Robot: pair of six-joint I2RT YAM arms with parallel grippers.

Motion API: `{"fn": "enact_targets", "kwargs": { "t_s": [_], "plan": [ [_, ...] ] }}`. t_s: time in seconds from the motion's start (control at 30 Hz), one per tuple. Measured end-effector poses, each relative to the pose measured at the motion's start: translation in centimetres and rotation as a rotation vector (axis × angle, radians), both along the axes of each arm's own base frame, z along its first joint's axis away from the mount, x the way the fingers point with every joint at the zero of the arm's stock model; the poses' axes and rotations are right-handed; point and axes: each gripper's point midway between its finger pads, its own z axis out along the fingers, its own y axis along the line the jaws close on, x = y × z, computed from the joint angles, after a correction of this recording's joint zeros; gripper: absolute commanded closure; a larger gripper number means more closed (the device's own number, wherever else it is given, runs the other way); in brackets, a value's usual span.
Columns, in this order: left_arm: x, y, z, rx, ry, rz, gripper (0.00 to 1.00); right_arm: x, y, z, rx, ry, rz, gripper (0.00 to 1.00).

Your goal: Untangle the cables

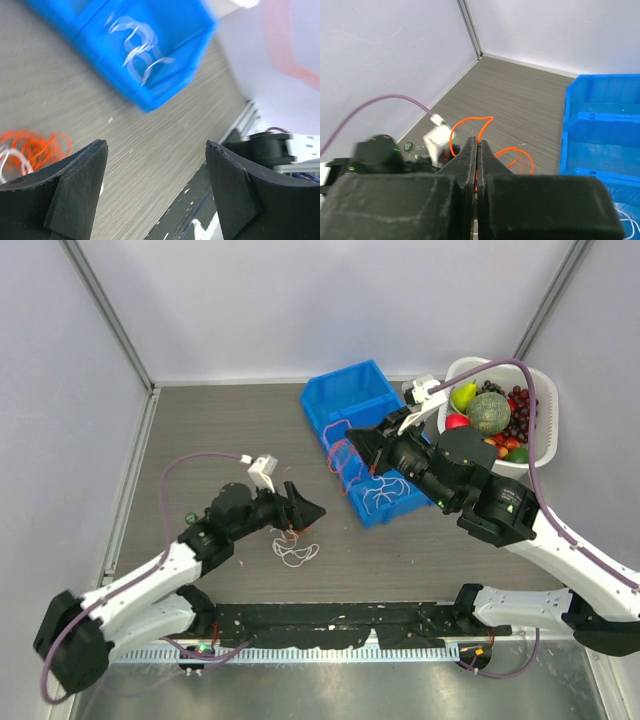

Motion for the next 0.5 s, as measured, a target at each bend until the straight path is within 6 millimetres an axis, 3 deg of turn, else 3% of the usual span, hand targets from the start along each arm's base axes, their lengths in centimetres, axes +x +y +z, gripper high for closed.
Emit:
{"fn": "enact_targets", "kwargs": {
  "t_s": [0.13, 0.23, 0.4, 0.5],
  "plan": [
    [-1.2, 0.4, 7.4, -0.137, -0.232, -0.050, 0.12, 0.0, -0.1, -0.4, -0.015, 0.010, 0.000, 0.99],
    [-2.3, 0.3, 11.0, -0.195, -0.338, -0.109, 0.11, -0.1, -0.1, -0.7, -0.021, 0.016, 0.000, 0.99],
    [-3.2, -1.8, 14.9, -0.234, -0.412, -0.220, 0.05, -0.2, 0.0, -0.8, -0.019, 0.024, 0.004, 0.99],
    [-3.4, -3.2, 14.6, -0.214, -0.413, -0.263, 0.05, -0.3, 0.1, -0.8, -0.014, 0.029, 0.011, 0.99]
  ]
}}
